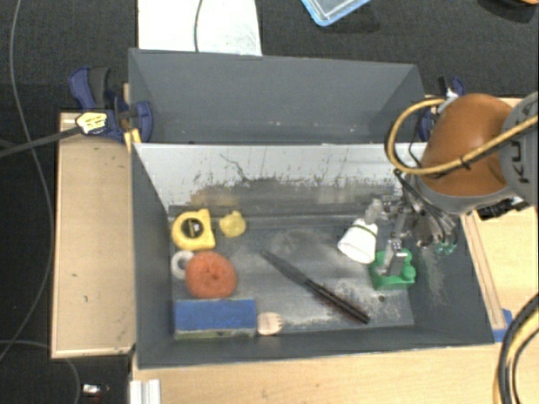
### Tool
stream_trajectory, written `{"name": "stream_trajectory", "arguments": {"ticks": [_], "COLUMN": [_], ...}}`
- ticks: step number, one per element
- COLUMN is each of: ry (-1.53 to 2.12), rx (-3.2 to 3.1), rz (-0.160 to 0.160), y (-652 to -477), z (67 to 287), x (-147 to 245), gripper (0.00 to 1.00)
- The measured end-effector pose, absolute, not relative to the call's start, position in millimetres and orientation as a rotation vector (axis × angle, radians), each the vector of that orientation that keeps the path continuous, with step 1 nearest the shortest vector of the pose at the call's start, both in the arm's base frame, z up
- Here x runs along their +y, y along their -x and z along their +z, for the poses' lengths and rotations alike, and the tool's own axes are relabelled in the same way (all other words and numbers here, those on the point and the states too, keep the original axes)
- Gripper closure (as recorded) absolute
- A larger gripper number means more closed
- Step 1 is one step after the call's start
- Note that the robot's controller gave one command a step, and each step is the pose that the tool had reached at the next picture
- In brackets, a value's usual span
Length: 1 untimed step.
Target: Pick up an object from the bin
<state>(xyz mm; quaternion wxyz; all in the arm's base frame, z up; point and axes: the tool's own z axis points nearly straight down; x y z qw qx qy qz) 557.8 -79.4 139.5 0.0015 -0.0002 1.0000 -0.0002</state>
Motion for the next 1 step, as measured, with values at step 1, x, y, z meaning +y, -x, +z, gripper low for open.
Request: {"name": "stream_trajectory", "arguments": {"ticks": [1], "ry": [0.002], "rx": [3.139], "rz": [0.000], "y": [-557.8], "z": [139.5], "x": [-79.3], "gripper": [0.00]}}
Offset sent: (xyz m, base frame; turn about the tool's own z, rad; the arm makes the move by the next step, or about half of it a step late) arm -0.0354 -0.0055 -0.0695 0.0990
